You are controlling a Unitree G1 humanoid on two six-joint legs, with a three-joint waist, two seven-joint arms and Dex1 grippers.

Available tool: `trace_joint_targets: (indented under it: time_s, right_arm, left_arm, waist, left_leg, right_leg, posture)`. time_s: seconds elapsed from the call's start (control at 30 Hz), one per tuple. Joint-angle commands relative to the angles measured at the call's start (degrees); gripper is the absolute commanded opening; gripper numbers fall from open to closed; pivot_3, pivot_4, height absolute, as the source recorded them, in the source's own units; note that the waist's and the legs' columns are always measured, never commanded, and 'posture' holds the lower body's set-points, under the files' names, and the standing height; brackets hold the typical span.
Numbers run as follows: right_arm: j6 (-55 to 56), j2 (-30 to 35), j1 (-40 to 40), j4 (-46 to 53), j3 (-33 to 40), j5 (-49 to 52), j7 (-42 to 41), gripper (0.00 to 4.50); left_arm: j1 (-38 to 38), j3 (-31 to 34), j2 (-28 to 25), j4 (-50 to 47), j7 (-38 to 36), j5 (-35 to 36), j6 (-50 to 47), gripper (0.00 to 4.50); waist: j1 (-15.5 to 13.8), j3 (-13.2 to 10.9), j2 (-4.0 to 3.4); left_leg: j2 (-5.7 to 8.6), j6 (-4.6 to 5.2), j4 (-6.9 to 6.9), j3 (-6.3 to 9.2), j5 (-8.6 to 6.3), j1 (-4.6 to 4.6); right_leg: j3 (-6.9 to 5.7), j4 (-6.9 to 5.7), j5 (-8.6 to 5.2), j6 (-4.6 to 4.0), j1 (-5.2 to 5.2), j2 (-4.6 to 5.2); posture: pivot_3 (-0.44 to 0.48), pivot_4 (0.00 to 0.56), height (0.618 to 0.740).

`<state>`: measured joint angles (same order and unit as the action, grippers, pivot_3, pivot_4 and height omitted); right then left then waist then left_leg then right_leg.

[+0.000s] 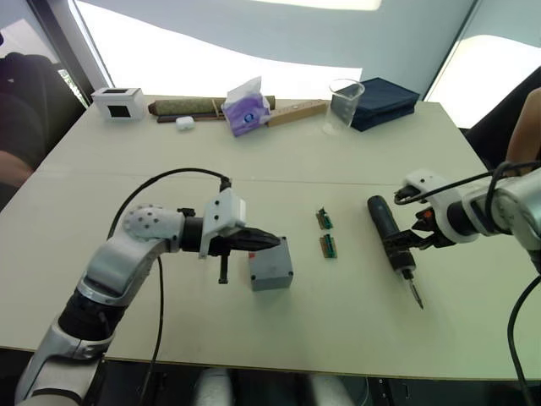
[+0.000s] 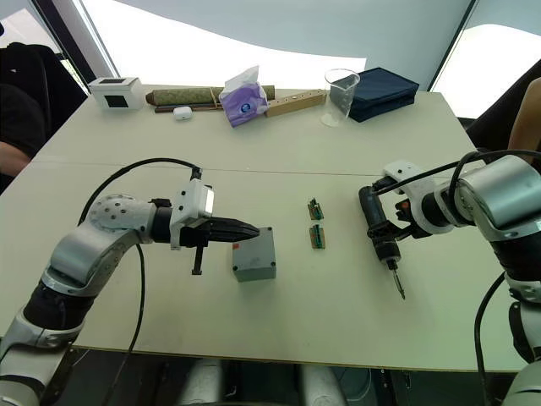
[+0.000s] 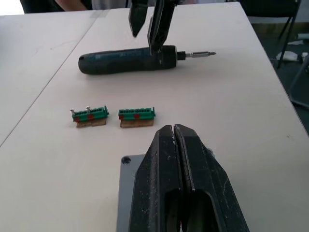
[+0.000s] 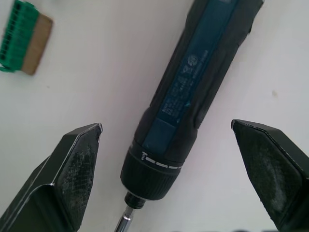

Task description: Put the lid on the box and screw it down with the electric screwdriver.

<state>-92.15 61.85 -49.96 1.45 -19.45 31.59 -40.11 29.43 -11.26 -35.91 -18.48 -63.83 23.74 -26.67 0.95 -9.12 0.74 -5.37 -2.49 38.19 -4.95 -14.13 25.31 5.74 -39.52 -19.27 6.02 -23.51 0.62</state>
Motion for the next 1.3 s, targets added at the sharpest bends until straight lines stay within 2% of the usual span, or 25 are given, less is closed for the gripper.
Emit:
trace_joint_targets:
  time_s: [0.03, 0.37, 0.4, 0.43, 0.53, 0.63, 0.73, 0.9, 0.97, 1.07, 1.1, 1.23, 1.3]
  right_arm:
    - [-0.35, -0.69, -3.84, -5.13, -4.11, -0.86, -0.8, 4.46]
    - [0.47, -6.39, -7.4, -12.08, -12.03, -3.88, -2.02, 4.46]
    - [0.63, -6.73, -7.37, -11.63, -12.62, -4.06, -2.2, 4.0]
    - [0.57, -7.25, -7.34, -11.15, -12.87, -4.19, -2.15, 3.91]
    - [0.11, -8.65, -7.66, -11.24, -12.19, -4.77, -1.85, 2.85]
    - [0.02, -10.0, -8.49, -11.77, -11.26, -5.59, -1.31, 1.99]
    - [0.89, -10.0, -9.38, -12.53, -9.77, -6.64, -1.14, 1.92]
    - [2.83, -9.98, -9.75, -8.62, -4.28, -6.74, -0.46, 1.92]
    - [8.69, -10.1, -7.9, -2.62, -0.73, -6.93, 0.11, 1.92]
    - [18.0, -17.65, -2.04, 7.56, 14.23, -2.94, 3.02, 1.92]
    - [19.61, -20.12, -0.85, 9.78, 17.09, -2.5, 4.26, 1.92]
    - [35.58, -33.13, 6.65, 20.49, 25.83, -1.46, 10.15, 1.92]
    - [39.29, -39.04, 8.39, 22.36, 27.78, -1.4, 14.33, 1.92]
  left_arm:
    - [0.48, -0.51, 0.6, -0.97, 0.83, -0.78, 1.35, 0.0]
    - [-1.18, -0.62, 1.04, -2.64, 2.81, -1.14, 1.19, 0.0]
    - [-1.17, -0.65, 1.07, -2.6, 3.02, -1.27, 1.2, 0.0]
    - [-1.17, -0.66, 0.98, -2.51, 3.1, -1.45, 1.33, 0.0]
    - [-1.11, -0.52, 0.83, -2.34, 3.16, -1.51, 1.42, 0.0]
    - [-1.37, -0.06, 0.2, -2.1, 2.82, -1.78, 1.86, 0.0]
    - [-1.57, 0.39, -0.43, -2.59, 3.06, -1.8, 1.57, 0.0]
    - [-2.35, 1.78, -2.46, -2.5, 3.34, -1.72, 1.3, 0.0]
    - [-2.6, 2.3, -3.33, -2.39, 3.14, -1.32, 0.95, 0.0]
    - [-3.2, 2.24, -4.73, -2.6, 2.37, -1.16, 0.2, 0.0]
    - [-3.33, 2.59, -5.29, -2.26, 1.88, -1.01, 0.31, 0.0]
    - [-2.29, 2.26, -5.99, -0.82, 0.88, -1.17, 0.03, 0.0]
    - [-2.03, 2.14, -6.17, 0.3, 0.24, -1.21, 0.12, 0.0]
  waist:
    - [0.01, 0.0, 0.0]
    - [-0.06, 0.0, -0.01]
    - [-0.1, 0.0, 0.0]
    - [-0.1, 0.0, 0.0]
    - [-0.02, 0.0, 0.0]
    - [0.25, 0.01, 0.0]
    - [0.44, 0.01, 0.0]
    - [0.2, -0.02, -0.04]
    - [0.06, -0.03, -0.05]
    - [0.21, -0.04, -0.04]
    - [0.25, -0.03, -0.05]
    - [-0.27, -0.03, -0.04]
    - [-0.33, -0.03, -0.02]
  left_leg:
    - [0.0, 0.0, 0.0, 0.0, 0.0, 0.0]
    - [0.0, 0.0, 0.01, -0.02, 0.0, 0.02]
    - [0.0, 0.01, 0.01, -0.01, 0.0, 0.02]
    - [-0.01, 0.0, 0.01, 0.0, 0.0, 0.02]
    - [0.0, 0.0, 0.01, -0.01, 0.0, 0.02]
    - [-0.02, 0.0, 0.01, -0.01, 0.0, 0.01]
    - [-0.03, 0.0, 0.01, -0.02, 0.0, -0.01]
    - [-0.03, 0.0, 0.0, -0.05, 0.0, 0.02]
    - [-0.03, 0.0, -0.04, -0.05, 0.0, 0.07]
    - [-0.03, 0.0, -0.08, -0.03, 0.0, 0.12]
    - [-0.04, 0.0, -0.1, -0.04, 0.0, 0.12]
    - [-0.04, -0.07, -0.07, 0.01, 0.04, 0.13]
    - [-0.02, -0.09, -0.05, 0.04, 0.05, 0.12]
  right_leg:
    - [0.0, 0.01, 0.0, 0.0, 0.0, 0.0]
    - [0.01, -0.02, 0.0, 0.0, -0.04, 0.0]
    - [0.01, -0.02, 0.0, 0.0, -0.04, 0.0]
    - [0.0, -0.02, 0.0, 0.01, -0.04, 0.0]
    - [0.0, -0.02, 0.0, 0.01, -0.03, 0.0]
    - [0.0, -0.03, 0.0, 0.0, -0.03, -0.03]
    - [0.0, -0.04, 0.01, 0.0, -0.03, -0.04]
    - [0.02, -0.06, 0.01, 0.0, -0.09, -0.03]
    - [0.02, -0.06, 0.01, 0.0, -0.17, -0.03]
    - [0.03, -0.06, 0.0, 0.0, -0.21, -0.06]
    - [0.03, -0.05, 0.0, 0.0, -0.22, -0.06]
    - [-0.04, -0.12, 0.0, 0.01, -0.2, -0.05]
    - [-0.09, -0.07, 0.0, 0.02, -0.1, -0.02]
  posture:
    - [0.0, 0.15, 0.721]
    - [0.0, 0.15, 0.721]
    - [0.0, 0.15, 0.721]
    - [0.0, 0.15, 0.721]
    - [0.0, 0.15, 0.721]
    - [0.0, 0.15, 0.721]
    - [0.0, 0.15, 0.721]
    - [0.0, 0.15, 0.721]
    - [0.0, 0.15, 0.721]
    - [0.0, 0.15, 0.721]
    - [0.0, 0.15, 0.721]
    - [0.0, 0.15, 0.721]
    - [0.0, 0.15, 0.721]
